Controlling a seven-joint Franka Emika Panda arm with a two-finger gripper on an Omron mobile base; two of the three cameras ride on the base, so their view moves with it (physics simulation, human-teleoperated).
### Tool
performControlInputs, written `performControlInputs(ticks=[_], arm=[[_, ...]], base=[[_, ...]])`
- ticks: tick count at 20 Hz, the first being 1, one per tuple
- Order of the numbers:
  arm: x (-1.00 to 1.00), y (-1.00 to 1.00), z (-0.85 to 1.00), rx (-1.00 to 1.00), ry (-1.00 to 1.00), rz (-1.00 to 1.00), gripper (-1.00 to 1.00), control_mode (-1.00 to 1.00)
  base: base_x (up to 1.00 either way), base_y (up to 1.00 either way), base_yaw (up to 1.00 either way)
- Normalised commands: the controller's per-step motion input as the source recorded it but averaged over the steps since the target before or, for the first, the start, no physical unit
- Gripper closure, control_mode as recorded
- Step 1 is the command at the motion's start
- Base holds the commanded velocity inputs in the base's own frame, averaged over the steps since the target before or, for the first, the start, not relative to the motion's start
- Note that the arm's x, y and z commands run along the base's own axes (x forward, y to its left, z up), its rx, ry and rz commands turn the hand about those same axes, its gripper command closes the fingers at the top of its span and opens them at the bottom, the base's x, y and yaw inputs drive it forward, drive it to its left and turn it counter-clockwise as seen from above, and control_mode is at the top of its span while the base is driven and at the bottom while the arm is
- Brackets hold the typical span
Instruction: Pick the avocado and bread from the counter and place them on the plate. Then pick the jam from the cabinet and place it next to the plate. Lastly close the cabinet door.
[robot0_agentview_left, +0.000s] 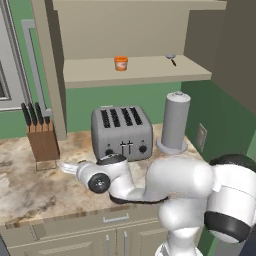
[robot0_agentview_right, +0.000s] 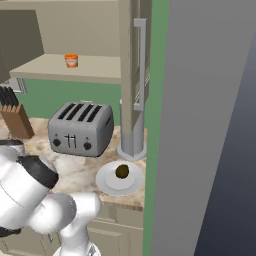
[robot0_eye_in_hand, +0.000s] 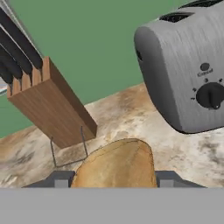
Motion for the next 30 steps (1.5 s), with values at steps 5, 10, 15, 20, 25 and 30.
performControlInputs(ticks=[5,10,15,20,25,30], arm=[[-1.0,-0.58,0.6,0.09,-0.19,0.0,1.0,-1.0],[-0.92,-0.44,0.84,0.25,0.05,-0.02,1.0,-1.0],[-0.58,-0.46,0.78,0.23,0.31,-0.16,1.0,-1.0],[-0.22,-0.56,0.67,0.07,0.57,-0.26,1.0,-1.0],[-0.04,-0.62,0.5,-0.04,0.47,-0.18,1.0,-1.0],[0.06,-0.36,0.12,-0.23,0.32,-0.09,1.0,-1.0]], base=[[0.0,0.0,0.0],[0.0,0.0,0.0],[0.0,0.0,0.0],[0.0,0.0,0.0],[0.0,0.0,0.0],[0.0,0.0,0.0]])
